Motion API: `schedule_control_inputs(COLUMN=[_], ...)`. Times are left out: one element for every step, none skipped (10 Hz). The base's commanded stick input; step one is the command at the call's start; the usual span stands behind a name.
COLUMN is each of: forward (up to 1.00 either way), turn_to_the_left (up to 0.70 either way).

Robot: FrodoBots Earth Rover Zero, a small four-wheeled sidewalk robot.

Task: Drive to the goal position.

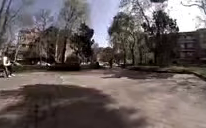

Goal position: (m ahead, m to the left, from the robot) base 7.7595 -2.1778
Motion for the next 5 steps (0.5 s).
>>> schedule_control_inputs(forward=[0.7, 0.7, 0.7, 0.7, 0.7], turn_to_the_left=[0.0, 0.0, 0.0, 0.0, 0.0])
